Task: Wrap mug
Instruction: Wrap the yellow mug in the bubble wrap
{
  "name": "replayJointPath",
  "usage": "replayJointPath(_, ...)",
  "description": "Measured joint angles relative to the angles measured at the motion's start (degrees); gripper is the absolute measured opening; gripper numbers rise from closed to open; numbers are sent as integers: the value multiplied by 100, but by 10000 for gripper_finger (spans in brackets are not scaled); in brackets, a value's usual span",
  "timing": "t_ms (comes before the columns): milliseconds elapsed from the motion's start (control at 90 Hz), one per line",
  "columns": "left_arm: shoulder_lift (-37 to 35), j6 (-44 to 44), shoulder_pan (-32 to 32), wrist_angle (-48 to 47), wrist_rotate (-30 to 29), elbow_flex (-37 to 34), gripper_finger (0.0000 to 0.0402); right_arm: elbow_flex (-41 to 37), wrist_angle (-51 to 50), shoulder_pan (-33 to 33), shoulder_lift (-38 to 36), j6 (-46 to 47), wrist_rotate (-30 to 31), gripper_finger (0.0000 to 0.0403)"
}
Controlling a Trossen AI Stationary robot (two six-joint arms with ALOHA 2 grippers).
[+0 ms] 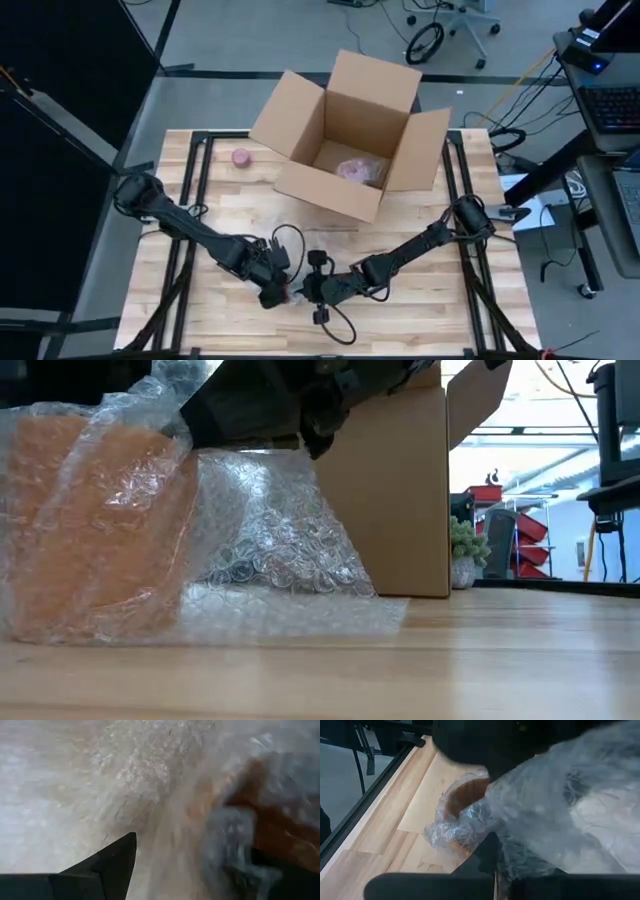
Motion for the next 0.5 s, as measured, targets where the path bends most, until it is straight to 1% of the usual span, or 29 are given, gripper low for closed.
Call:
replayJointPath(122,369,112,8,355,-4,-9,248,0,7,-4,2,0,1,0)
replayJointPath(289,739,160,50,340,87,14,242,0,-2,-1,2,0,-4,0)
replayJointPath(389,783,184,50,387,84,16,212,0,-6,2,2,0,-19,0)
replayJointPath(500,783,168,51,474,-17,16,149,0,-8,8,2,0,-40,0)
